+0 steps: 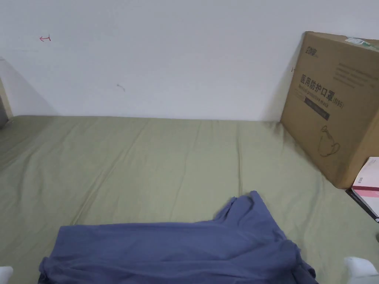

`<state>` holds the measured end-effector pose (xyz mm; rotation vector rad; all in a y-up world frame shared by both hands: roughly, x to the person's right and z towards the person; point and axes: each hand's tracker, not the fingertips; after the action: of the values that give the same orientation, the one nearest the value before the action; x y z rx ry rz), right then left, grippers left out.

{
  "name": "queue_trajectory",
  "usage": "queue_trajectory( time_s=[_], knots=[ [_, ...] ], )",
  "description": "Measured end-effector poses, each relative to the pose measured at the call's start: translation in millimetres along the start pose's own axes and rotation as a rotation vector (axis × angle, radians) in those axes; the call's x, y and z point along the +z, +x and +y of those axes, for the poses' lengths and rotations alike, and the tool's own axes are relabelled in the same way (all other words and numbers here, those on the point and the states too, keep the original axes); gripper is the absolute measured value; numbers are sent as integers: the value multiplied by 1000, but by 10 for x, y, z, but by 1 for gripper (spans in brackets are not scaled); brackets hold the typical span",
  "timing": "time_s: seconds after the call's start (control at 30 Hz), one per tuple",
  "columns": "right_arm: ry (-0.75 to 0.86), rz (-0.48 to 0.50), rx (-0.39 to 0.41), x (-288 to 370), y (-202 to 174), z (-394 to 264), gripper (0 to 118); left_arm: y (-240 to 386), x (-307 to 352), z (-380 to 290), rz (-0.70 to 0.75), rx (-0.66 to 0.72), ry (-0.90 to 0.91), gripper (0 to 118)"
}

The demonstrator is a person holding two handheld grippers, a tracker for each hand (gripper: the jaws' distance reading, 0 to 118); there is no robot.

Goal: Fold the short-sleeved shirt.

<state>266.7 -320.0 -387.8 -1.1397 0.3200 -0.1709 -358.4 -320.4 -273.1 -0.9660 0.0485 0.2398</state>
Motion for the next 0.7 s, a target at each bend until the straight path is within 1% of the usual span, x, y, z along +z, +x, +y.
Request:
queue_trajectory(
  time_s=[0.17,0.23,0.27,0.33,0.37,0.43,0.47,0.5,0.53,0.57,0.6,0.63,0.67,0.7],
  knots=[
    [-52,11,34,163,6,-506,10,-117,183,-370,-32,-23,-103,8],
    [-97,8,7,64,44,-654,11,-163,122,-515,-17,-40,-141,8],
    [-118,-6,-21,-11,73,-729,10,-200,65,-579,-16,-39,-147,9],
    [-133,-16,-74,-191,165,-770,10,-282,-36,-673,-29,-12,-148,9],
    [-137,-37,-99,-234,172,-800,10,-308,-64,-693,-41,9,-141,9],
    [-94,-29,-101,-212,131,-849,10,-318,-46,-703,-47,41,-122,11],
    [-67,-37,-95,-181,116,-823,11,-309,-11,-693,-46,46,-106,16],
    [-39,-48,-81,-136,71,-831,13,-299,21,-683,-40,44,-91,25],
    [-2,-49,-78,-75,26,-840,16,-283,72,-662,-18,29,-55,38],
    [42,-23,-92,-1,-7,-827,28,-263,139,-630,-14,14,-19,72],
    [86,3,-111,66,-29,-804,49,-240,191,-606,-11,10,13,97],
    [140,21,-118,137,-84,-803,75,-203,264,-577,-23,14,61,110],
    [195,29,-119,201,-153,-801,104,-158,354,-555,-38,11,125,113],
    [255,40,-123,267,-221,-799,115,-119,437,-533,-50,9,180,113]
  ],
)
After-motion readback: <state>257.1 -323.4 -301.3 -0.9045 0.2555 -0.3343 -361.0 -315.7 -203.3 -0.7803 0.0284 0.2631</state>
